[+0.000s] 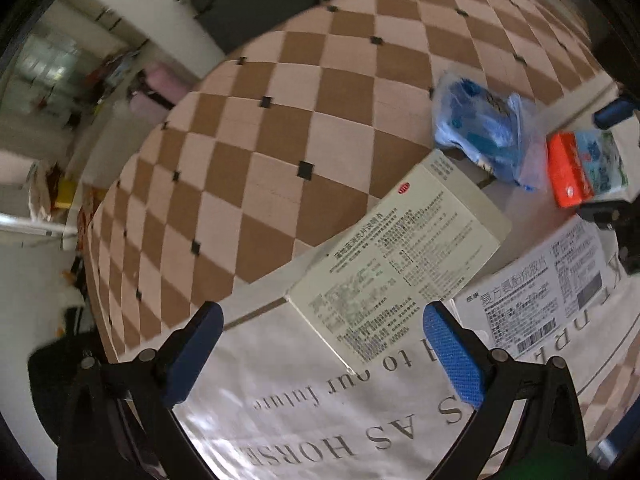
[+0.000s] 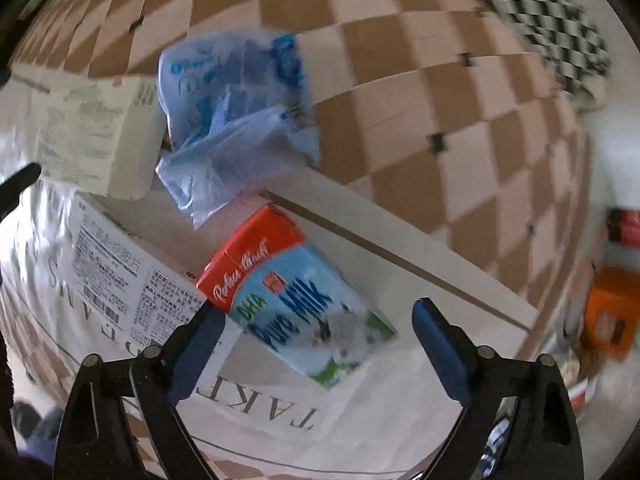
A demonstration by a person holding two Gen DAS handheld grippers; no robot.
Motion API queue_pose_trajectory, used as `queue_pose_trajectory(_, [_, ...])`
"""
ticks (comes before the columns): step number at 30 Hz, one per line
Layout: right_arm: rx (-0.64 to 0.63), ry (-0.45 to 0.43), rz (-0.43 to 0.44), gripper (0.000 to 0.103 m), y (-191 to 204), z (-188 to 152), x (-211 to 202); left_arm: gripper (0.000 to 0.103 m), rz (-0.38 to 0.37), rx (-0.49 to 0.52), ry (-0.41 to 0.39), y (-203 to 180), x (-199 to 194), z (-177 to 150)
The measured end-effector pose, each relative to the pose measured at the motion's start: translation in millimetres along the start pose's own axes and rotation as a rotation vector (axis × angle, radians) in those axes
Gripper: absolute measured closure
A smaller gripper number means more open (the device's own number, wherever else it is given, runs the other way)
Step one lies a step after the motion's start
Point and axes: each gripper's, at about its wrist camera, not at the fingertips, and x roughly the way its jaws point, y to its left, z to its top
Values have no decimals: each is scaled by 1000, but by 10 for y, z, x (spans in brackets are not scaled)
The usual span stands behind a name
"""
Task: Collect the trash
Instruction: 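Grasp the white medicine box with the left gripper while the right grasps the DHA Pure Milk carton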
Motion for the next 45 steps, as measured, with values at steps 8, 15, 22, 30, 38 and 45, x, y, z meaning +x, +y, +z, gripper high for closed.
queue_pose_trajectory(8, [355,19,139,31,-716,-214,13,1,-90,296,-21,-368,-34,216])
queue_pose_trajectory(15, [651,33,226,32,-1191,-606,213,1,-175,474,93,-672,174,470])
queue_pose_trajectory(22, [602,19,158,43,-1102,-465,203,21,-262,390,91,-611,132,637])
queue_pose_trajectory(30, [708,-2,250,42,-1179,-577,117,21,-294,-116,185,-85,150,485])
queue_pose_trajectory(38, [570,15,95,35,-1080,-309,92,17,-169,8,187,-397,237,425])
queue_pose_trajectory(45, [529,-38,88,51,-922,-258,-52,25,-194,-24,153,-301,181,242])
